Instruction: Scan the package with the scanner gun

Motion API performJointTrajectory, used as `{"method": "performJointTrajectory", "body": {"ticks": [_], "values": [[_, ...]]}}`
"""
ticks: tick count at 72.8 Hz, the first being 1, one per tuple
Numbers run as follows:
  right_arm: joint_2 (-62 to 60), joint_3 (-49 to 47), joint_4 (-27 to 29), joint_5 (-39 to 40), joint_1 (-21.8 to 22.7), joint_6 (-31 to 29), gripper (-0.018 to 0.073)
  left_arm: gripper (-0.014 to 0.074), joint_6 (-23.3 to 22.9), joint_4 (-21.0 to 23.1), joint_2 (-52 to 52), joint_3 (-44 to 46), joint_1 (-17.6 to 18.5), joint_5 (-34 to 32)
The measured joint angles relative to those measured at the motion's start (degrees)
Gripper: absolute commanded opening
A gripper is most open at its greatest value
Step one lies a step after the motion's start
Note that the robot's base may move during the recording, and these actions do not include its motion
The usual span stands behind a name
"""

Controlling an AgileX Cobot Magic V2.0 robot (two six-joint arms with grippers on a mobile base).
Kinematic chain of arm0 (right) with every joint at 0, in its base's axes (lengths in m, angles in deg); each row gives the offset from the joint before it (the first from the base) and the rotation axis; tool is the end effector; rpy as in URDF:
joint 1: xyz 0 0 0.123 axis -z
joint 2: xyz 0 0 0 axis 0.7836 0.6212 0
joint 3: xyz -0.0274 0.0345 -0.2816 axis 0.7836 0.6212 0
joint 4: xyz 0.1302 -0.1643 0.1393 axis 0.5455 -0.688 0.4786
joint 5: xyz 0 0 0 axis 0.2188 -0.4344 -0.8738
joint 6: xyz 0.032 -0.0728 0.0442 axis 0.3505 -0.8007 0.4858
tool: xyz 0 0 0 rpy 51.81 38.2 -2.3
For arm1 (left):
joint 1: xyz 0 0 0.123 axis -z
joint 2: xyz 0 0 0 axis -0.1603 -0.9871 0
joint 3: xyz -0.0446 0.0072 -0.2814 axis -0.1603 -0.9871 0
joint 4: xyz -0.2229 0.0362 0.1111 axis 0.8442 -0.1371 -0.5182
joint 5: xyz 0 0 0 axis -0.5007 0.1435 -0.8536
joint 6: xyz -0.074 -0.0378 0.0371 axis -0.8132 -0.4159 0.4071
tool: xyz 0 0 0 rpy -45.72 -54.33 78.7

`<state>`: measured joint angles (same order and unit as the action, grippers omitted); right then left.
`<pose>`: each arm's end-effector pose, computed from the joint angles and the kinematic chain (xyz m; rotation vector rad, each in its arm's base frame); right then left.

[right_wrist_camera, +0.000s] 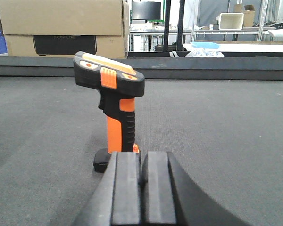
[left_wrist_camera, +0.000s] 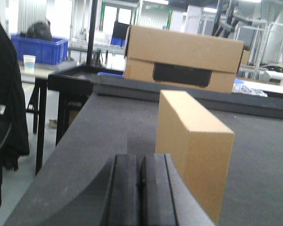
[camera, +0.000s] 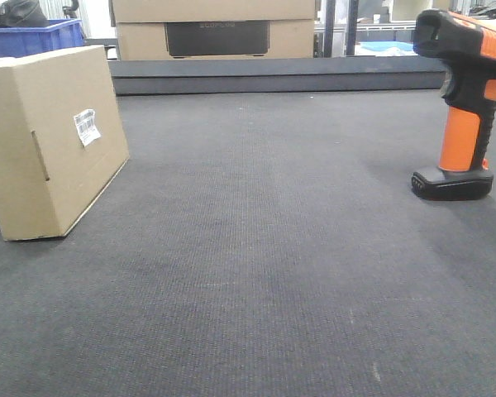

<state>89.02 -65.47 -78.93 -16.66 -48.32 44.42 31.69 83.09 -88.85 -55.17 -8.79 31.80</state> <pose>0.0564 -0.0027 0.2082 0.0837 1.5451 0.0051 0.0563 -0.0006 0.2144 -0.0818 1.4685 -0.1046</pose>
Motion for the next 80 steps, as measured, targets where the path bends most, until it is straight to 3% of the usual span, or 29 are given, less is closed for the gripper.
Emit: {"method": "performJointTrajectory", "body": {"ticks": [28, 41, 80], "values": [[0.0, 0.0, 0.0, -0.02, 0.0, 0.0, -0.0162, -0.0111, 0.12, -0.06, 0.0, -0.02, 0.0, 2.92], [0.0, 0.0, 0.0, -0.02, 0.0, 0.0, -0.0162, -0.0111, 4.34, -0.46, 0.0, -0.02, 0.0, 2.68], [0.0, 0.05, 0.0, -0.02, 0.0, 0.0, -0.0162, -0.0111, 8.58, -0.67, 0.0, -0.02, 0.0, 0.17]]}}
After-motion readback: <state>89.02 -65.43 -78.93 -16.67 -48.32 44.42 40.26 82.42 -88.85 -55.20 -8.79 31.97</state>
